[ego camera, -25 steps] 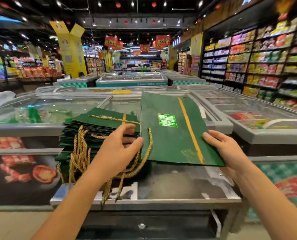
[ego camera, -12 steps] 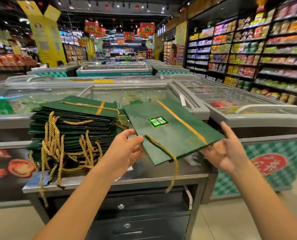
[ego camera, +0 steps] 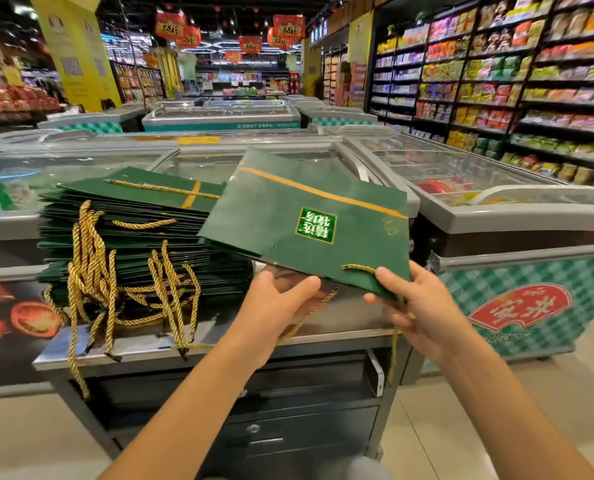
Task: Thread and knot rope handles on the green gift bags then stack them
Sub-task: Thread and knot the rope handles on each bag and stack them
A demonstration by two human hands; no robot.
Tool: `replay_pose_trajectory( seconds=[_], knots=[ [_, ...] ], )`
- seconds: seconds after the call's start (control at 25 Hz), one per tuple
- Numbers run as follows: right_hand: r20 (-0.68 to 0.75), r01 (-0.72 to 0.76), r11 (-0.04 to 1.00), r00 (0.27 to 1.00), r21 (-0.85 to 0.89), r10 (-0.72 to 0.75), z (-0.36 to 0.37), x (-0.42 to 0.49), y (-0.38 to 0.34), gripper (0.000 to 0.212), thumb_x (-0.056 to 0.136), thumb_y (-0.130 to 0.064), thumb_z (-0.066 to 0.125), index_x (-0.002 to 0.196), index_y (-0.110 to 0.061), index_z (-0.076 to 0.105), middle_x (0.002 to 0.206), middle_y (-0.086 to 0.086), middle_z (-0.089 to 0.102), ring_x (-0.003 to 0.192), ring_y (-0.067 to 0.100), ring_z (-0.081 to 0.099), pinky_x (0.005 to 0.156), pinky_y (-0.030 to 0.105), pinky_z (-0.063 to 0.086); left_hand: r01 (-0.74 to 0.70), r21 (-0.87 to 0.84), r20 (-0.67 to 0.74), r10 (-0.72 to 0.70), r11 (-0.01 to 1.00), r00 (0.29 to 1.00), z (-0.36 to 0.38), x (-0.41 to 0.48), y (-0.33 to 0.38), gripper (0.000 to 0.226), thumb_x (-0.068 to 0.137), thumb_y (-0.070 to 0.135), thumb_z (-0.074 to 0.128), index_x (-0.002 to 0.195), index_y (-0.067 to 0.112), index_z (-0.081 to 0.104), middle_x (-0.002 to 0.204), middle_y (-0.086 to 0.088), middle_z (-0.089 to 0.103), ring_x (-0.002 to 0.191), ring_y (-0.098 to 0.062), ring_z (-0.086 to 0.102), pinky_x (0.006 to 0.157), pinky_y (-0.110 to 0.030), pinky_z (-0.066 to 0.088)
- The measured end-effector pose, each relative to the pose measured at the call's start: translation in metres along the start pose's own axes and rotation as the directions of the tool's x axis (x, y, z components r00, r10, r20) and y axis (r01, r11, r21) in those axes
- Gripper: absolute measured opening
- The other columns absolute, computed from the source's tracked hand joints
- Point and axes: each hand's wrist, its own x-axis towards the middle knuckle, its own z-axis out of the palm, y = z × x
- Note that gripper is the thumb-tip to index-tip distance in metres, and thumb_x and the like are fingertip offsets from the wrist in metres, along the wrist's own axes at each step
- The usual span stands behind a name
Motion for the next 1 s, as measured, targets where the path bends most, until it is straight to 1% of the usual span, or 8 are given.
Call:
replay_pose_trajectory(
  seconds=[0.2, 0.24, 0.32, 0.44, 0.56, 0.64, 0.84, 1.0],
  knots=[
    [-0.063, -0.070, 0.996, 0.996, -0.054, 0.067, -0.045, -0.004, -0.013, 0.024, 0.099, -0.003, 0.056, 0.123, 0.000, 0.059, 0.093, 0.010, 0.074, 0.060, 0.016, 0.072, 0.027, 0.014, 0.022, -0.053, -0.198, -0.091, 0.036, 0.979, 0.995, -0.032, 0.000, 0.010, 0.046, 0.088, -0.001, 0.068, 0.127, 0.010, 0.048, 0.116, -0.015, 0.072, 0.103, -0.029, 0.072, 0.087, -0.038, 0.060],
    [-0.058, -0.097, 0.993, 0.994, -0.070, 0.093, -0.052, -0.007, -0.016, 0.026, 0.099, -0.003, 0.055, 0.124, 0.003, 0.057, 0.088, 0.011, 0.074, 0.058, 0.014, 0.071, 0.027, 0.013, 0.022, -0.050, -0.158, -0.121, 0.031, 0.986, 0.992, -0.035, -0.003, 0.010, 0.048, 0.088, 0.001, 0.069, 0.129, 0.012, 0.046, 0.117, -0.014, 0.070, 0.101, -0.027, 0.073, 0.083, -0.034, 0.061],
    [-0.040, -0.137, 0.984, 0.990, -0.110, 0.133, -0.061, -0.011, -0.020, 0.026, 0.100, -0.004, 0.054, 0.123, 0.007, 0.055, 0.077, 0.012, 0.072, 0.048, 0.010, 0.065, 0.026, 0.012, 0.022, -0.035, 0.227, -0.202, 0.082, 0.973, 0.976, -0.038, -0.009, 0.007, 0.049, 0.087, 0.017, 0.076, 0.126, 0.020, 0.047, 0.116, -0.005, 0.062, 0.091, -0.020, 0.072, 0.073, -0.027, 0.059],
    [-0.028, -0.163, 0.969, 0.987, -0.185, 0.160, -0.065, -0.016, -0.025, 0.023, 0.101, -0.005, 0.055, 0.118, 0.009, 0.055, 0.067, 0.011, 0.069, 0.036, 0.005, 0.054, 0.026, 0.011, 0.023, -0.086, 0.856, -0.083, 0.299, 0.510, 0.951, -0.042, -0.014, -0.007, 0.049, 0.079, 0.054, 0.075, 0.113, 0.027, 0.053, 0.102, 0.004, 0.052, 0.090, -0.017, 0.053, 0.073, -0.028, 0.041],
    [-0.064, -0.179, 0.950, 0.984, -0.256, 0.168, -0.069, -0.009, -0.024, 0.020, 0.099, -0.009, 0.060, 0.113, 0.006, 0.060, 0.073, 0.012, 0.070, 0.035, 0.005, 0.049, 0.027, 0.012, 0.025, -0.144, 0.975, 0.068, 0.388, 0.170, 0.919, -0.048, -0.008, -0.016, 0.062, 0.070, 0.076, 0.061, 0.107, 0.027, 0.061, 0.097, 0.003, 0.048, 0.097, -0.018, 0.041, 0.081, -0.030, 0.036],
    [-0.088, -0.183, 0.932, 0.983, -0.311, 0.164, -0.071, -0.003, -0.022, 0.024, 0.096, -0.015, 0.066, 0.115, 0.000, 0.064, 0.081, 0.013, 0.071, 0.040, 0.009, 0.048, 0.029, 0.013, 0.028, -0.223, 0.962, 0.149, 0.383, 0.156, 0.911, -0.052, 0.000, -0.016, 0.062, 0.069, 0.076, 0.062, 0.106, 0.026, 0.066, 0.102, 0.003, 0.048, 0.103, -0.017, 0.039, 0.088, -0.031, 0.039],
    [-0.115, -0.195, 0.802, 0.981, -0.564, 0.158, -0.070, 0.001, -0.021, 0.036, 0.091, -0.044, 0.072, 0.111, -0.015, 0.067, 0.059, 0.002, 0.054, 0.042, 0.010, 0.037, 0.035, 0.019, 0.023, -0.424, 0.862, 0.378, 0.206, 0.277, 0.903, -0.048, 0.014, -0.007, 0.063, 0.078, 0.064, 0.067, 0.133, 0.034, 0.059, 0.144, 0.015, 0.049, 0.135, -0.005, 0.039, 0.112, -0.026, 0.032],
    [-0.139, -0.208, 0.635, 0.978, -0.744, 0.157, -0.075, -0.007, -0.030, 0.059, 0.084, -0.073, 0.058, 0.119, -0.024, 0.058, 0.053, 0.001, 0.052, 0.042, 0.010, 0.041, 0.040, 0.022, 0.029, -0.427, 0.871, 0.391, 0.185, 0.243, 0.902, -0.048, 0.023, -0.014, 0.059, 0.083, 0.063, 0.062, 0.131, 0.030, 0.062, 0.135, 0.014, 0.057, 0.125, -0.006, 0.049, 0.105, -0.026, 0.039]
  ],
)
